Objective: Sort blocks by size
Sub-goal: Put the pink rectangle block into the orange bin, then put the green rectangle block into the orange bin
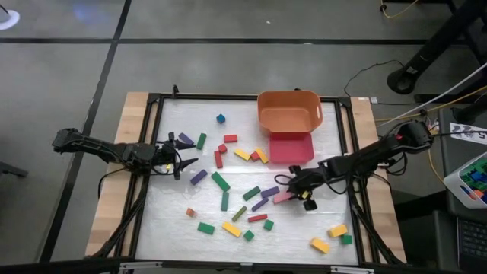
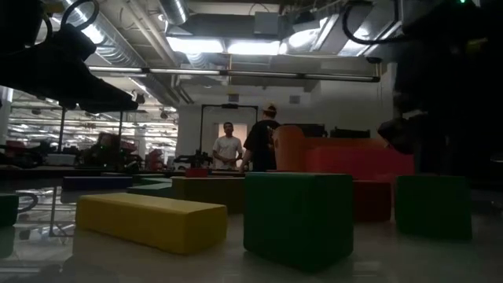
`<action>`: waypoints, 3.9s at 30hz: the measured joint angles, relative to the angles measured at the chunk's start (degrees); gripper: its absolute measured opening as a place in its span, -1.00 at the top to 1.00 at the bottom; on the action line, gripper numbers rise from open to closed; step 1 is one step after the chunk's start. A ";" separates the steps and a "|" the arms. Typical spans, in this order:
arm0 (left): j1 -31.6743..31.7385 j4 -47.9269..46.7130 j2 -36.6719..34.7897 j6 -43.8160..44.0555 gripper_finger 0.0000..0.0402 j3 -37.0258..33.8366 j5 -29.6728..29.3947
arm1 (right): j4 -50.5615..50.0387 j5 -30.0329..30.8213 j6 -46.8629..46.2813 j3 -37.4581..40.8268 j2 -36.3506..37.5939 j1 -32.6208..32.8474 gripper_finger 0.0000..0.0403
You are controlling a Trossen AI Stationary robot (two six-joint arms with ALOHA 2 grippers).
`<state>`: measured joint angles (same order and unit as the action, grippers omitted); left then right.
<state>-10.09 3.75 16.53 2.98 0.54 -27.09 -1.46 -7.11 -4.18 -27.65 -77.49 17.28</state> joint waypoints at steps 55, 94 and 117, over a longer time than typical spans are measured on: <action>14.49 -7.75 24.05 18.00 -0.22 19.22 -6.14 | -39.58 21.88 31.58 -35.90 -9.46 -48.76 -0.04; 31.84 -20.44 68.90 28.24 -0.07 34.07 8.72 | -57.28 18.02 28.41 -48.49 -9.11 -48.74 -0.07; 31.13 -13.28 69.22 18.46 0.59 52.46 22.53 | -63.50 -0.94 23.15 -48.47 4.12 -48.76 -0.07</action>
<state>21.04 -9.53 85.76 21.45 53.00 -4.56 -64.96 -8.05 18.98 -76.12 -73.38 -31.48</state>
